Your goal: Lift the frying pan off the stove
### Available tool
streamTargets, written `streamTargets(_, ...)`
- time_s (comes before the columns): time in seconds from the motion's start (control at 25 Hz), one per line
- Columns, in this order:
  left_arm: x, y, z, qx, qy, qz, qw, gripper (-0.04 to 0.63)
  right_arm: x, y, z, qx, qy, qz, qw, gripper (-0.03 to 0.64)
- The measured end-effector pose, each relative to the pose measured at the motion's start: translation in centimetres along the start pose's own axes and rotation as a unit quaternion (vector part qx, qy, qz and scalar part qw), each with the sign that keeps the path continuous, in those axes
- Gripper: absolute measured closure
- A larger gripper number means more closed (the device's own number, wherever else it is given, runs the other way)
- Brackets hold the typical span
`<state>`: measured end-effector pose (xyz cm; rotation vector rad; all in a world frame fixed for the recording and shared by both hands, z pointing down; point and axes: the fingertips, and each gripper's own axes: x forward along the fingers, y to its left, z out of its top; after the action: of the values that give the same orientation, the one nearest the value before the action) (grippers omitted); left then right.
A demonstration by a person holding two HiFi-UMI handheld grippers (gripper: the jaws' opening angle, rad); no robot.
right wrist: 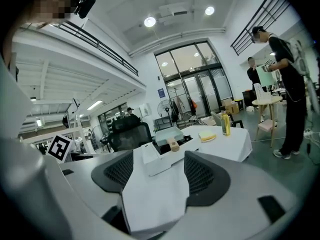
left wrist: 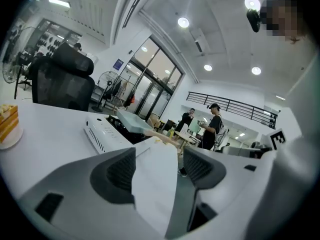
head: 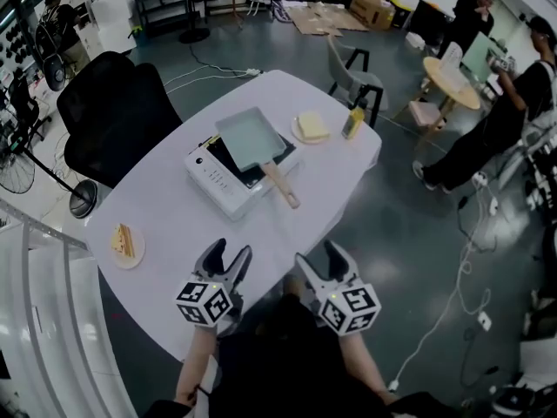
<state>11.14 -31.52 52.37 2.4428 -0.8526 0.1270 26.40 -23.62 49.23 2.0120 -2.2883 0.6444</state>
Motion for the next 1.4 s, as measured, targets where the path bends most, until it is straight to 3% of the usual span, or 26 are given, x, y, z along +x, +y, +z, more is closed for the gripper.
streamTargets(0.48,9.4,2.1,3.7,-0.057,-0.043,0.044,0.9965,0.313,9.2,-8.0,5.1,-0.021,0.019,0.069,0.997,0.322)
streamTargets(0.8,14.4,2.4,3.9,-0.176,-0.064,0.022,0.982,0.313,13.7,-9.4,4.9,-0.01,0.067,0.165,0.984,0.322)
streamTargets(0.96,16.5,2.7,4.1,-0.25,-0.069,-0.003,0.9659,0.313,15.3,-9.3,3.8,0.033,0.097,0.203,0.974,0.322)
streamTargets(1.16,19.2,3.5,4.9,-0.351,-0.072,-0.06,0.9317,0.313,17.5,-8.3,2.4,0.108,0.153,0.238,0.953,0.322)
streamTargets(1.28,21.2,3.5,4.6,-0.355,-0.034,-0.076,0.9311,0.313,18.5,-7.8,2.1,0.176,0.184,0.266,0.93,0.322)
streamTargets(1.4,23.3,3.9,4.0,-0.357,-0.017,-0.093,0.9292,0.313,19.4,-6.5,2.1,0.209,0.214,0.311,0.902,0.322)
